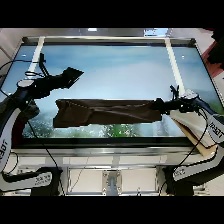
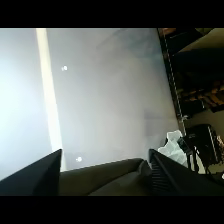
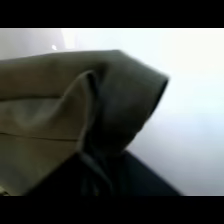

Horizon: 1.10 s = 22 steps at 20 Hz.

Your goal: Fold the shirts.

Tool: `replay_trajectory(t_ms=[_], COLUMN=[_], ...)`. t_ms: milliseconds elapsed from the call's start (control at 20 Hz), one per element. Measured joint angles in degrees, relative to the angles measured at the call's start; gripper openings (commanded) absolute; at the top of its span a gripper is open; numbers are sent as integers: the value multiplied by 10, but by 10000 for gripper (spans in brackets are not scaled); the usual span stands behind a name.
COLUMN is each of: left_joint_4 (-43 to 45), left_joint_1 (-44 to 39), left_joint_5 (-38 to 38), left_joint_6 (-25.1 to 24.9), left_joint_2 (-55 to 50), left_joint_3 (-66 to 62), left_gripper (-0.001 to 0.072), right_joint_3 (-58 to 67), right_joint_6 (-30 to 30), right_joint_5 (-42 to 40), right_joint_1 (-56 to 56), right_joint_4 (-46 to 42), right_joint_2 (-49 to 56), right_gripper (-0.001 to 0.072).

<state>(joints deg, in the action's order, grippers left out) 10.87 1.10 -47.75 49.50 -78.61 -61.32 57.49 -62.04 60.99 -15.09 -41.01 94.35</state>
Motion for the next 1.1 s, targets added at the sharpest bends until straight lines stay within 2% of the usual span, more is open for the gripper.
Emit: replay_trajectory(t_ms=[50,250,350,550,650,900,1100], left_joint_4=[8,90,158,324,375,426,437], left_joint_1=[-9,-63,-104,-203,-249,-310,-320], left_joint_5=[0,-3,-3,-3,4,25,24], left_joint_6=[-3,4,51,196,242,311,322], left_joint_2=[0,-5,-16,-57,-84,-143,-158], left_joint_3=[0,0,0,0,0,-1,-17], left_gripper=[13,11,11,11,11,11,12], right_joint_3=[0,1,1,1,9,87,181], right_joint_6=[6,26,30,29,21,-21,-73], right_joint_5=[10,43,56,83,99,132,112], right_joint_1=[2,4,4,6,12,84,186], right_joint_4=[9,50,64,96,108,119,98], right_joint_2=[-2,-31,-56,-116,-139,-161,-165], right_gripper=[33,32,32,31,31,31,30])
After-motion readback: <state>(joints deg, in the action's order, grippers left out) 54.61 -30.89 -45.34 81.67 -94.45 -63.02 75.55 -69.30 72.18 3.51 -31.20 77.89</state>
